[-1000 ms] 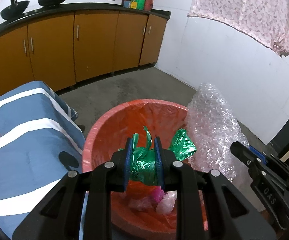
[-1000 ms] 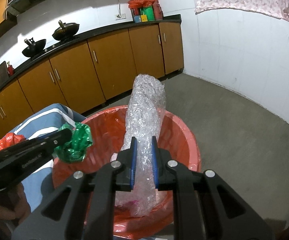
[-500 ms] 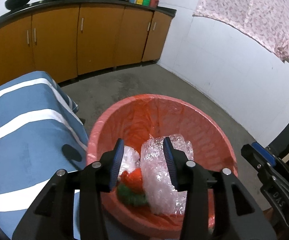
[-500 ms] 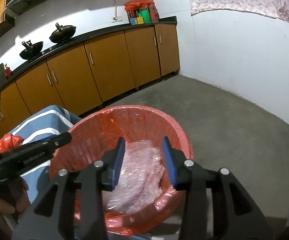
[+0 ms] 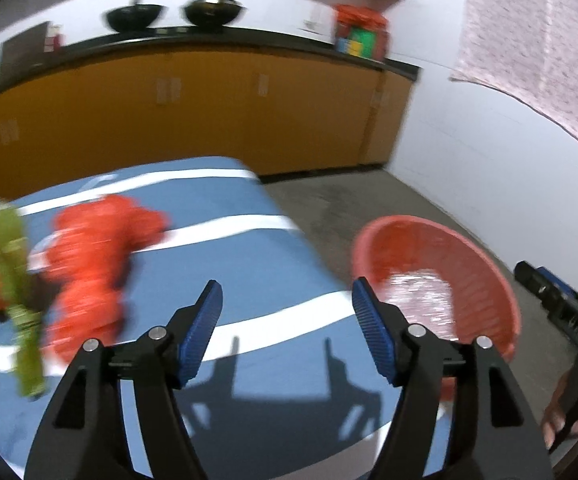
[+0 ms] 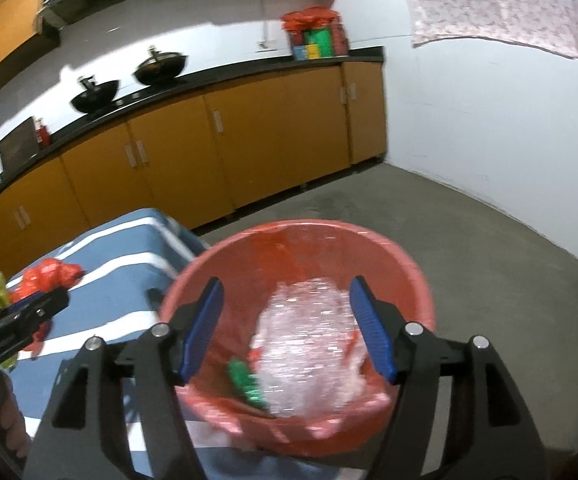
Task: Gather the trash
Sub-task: 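Return both open tools to the table toward the remaining bags, then grasp the red bag with the right gripper while the left grasps the paw-print bag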
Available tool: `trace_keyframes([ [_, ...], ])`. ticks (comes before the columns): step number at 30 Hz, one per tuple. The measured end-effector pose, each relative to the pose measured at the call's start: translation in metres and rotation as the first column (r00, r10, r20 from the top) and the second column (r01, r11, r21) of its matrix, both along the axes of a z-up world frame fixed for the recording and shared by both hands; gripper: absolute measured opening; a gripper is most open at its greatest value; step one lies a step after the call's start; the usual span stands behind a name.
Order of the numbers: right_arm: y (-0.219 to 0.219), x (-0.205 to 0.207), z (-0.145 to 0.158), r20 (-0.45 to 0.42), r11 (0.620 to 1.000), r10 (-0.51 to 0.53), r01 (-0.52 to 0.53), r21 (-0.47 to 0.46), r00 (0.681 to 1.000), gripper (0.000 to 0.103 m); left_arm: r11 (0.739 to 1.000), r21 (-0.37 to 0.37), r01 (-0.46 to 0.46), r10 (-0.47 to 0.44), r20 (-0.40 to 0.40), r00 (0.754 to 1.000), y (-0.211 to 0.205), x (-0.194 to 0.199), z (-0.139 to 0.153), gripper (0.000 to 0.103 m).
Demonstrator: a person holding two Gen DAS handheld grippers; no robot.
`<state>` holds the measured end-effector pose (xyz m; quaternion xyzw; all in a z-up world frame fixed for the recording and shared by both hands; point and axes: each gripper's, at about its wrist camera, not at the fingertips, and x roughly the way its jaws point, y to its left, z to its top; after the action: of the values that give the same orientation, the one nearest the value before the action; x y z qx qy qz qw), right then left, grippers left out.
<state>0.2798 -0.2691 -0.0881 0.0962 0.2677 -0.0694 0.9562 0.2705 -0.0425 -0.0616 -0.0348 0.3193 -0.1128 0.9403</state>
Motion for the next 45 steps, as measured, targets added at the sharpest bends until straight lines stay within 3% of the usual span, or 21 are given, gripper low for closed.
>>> trace_keyframes([
  [4, 0.040, 0.007, 0.003, -0.006, 0.996, 0.094, -0.094, 0.006, 0.996, 0.065, 0.985, 0.045, -0.169, 0.167, 0.030, 0.985, 0.052, -0.020, 0.001, 0.083],
  [7, 0.079, 0.014, 0.004, -0.011, 0.984, 0.178, -0.178, 0.008, 0.984, 0.065, 0.950, 0.099, -0.296, 0.292, 0.047, 0.955, 0.094, -0.034, -0.004, 0.086],
  [12, 0.146, 0.025, 0.005, -0.022, 0.949, 0.315, -0.315, 0.019, 0.949, 0.065, 0.903, 0.114, -0.413, 0.412, 0.038, 0.911, 0.146, -0.050, -0.012, 0.091],
  [16, 0.196, 0.039, 0.007, -0.033, 0.919, 0.393, -0.392, 0.032, 0.919, 0.064, 0.878, 0.128, -0.462, 0.458, 0.060, 0.887, 0.176, -0.060, -0.016, 0.091],
  [25, 0.270, 0.079, -0.001, -0.099, 0.881, 0.473, -0.467, 0.080, 0.876, 0.064, 0.850, 0.091, -0.518, 0.513, 0.073, 0.855, 0.231, -0.070, -0.018, 0.091],
  [28, 0.292, 0.089, -0.007, -0.123, 0.873, 0.488, -0.485, 0.057, 0.864, 0.064, 0.841, 0.089, -0.533, 0.528, 0.076, 0.846, 0.243, -0.072, -0.019, 0.091],
  [32, 0.310, 0.102, -0.021, -0.172, 0.871, 0.487, -0.490, 0.030, 0.856, 0.064, 0.833, 0.087, -0.546, 0.541, 0.075, 0.837, 0.258, -0.075, -0.020, 0.091],
  [37, 0.315, 0.113, -0.042, -0.229, 0.872, 0.486, -0.485, 0.063, 0.843, 0.063, 0.827, 0.051, -0.559, 0.557, 0.056, 0.829, 0.273, -0.075, -0.024, 0.091],
  [40, 0.319, 0.114, -0.049, -0.247, 0.860, 0.505, -0.506, 0.066, 0.827, 0.047, 0.842, 0.018, -0.539, 0.538, 0.041, 0.842, 0.274, -0.074, -0.027, 0.091],
  [45, 0.318, 0.107, -0.046, -0.233, 0.858, 0.504, -0.512, 0.028, 0.832, 0.039, 0.879, 0.018, -0.476, 0.476, 0.012, 0.879, 0.258, -0.066, -0.029, 0.091],
])
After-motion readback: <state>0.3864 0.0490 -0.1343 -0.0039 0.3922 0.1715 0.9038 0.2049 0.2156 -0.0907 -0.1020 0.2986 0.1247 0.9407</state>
